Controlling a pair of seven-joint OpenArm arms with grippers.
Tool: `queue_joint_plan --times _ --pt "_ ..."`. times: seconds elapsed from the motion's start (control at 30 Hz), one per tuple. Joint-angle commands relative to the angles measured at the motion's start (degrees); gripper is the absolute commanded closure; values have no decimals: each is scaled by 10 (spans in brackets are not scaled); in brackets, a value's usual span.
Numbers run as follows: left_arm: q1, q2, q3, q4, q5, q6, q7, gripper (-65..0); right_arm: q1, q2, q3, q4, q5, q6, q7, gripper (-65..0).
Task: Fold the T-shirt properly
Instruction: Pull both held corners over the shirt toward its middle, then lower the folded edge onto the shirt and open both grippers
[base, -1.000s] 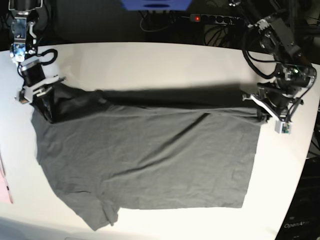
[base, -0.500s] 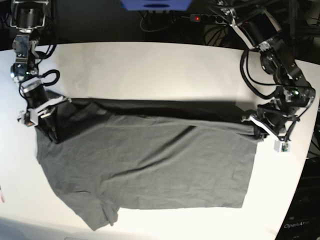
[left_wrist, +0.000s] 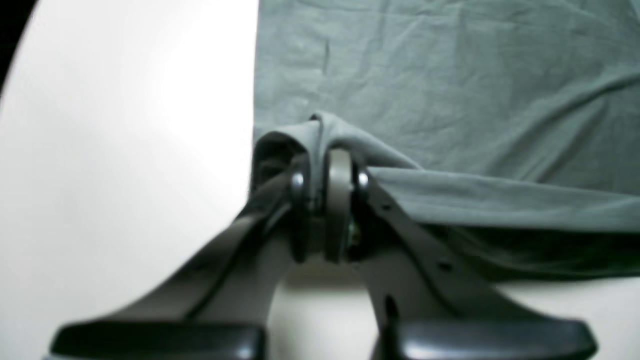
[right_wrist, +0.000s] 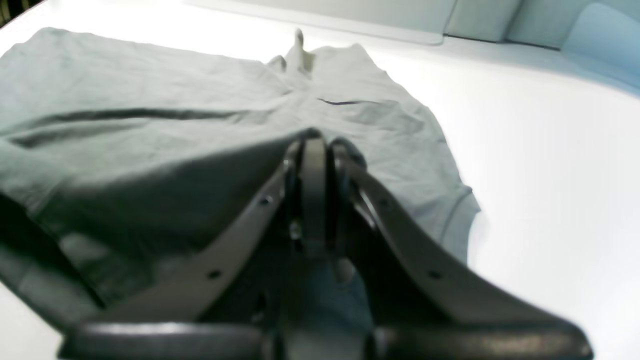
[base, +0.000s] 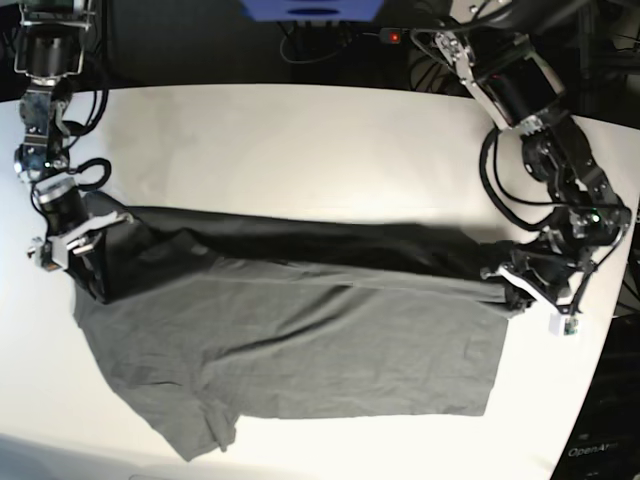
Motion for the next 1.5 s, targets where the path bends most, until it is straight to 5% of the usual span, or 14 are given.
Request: queue_joint_plan --times 0.0,0.3,0.73,1.0,1.47 --pt "-11 -4 1 1 -7 2 -25 -23 14 12 2 1 11 -1 18 -32" --pt "-17 -7 40 -56 -7 2 -93 -23 44 10 0 -18 10 0 18 -35" --pt "-51 -22 37 -93 -7 2 -97 -23 102 -44 3 -49 -130 0 18 -30" --pt "-54 -50 37 -93 -10 2 -98 -23 143 -42 3 -87 -143 1 18 -30" --pt "-83 -45 39 -93 -7 2 -97 -23 167 -32 3 -107 -158 1 19 -30"
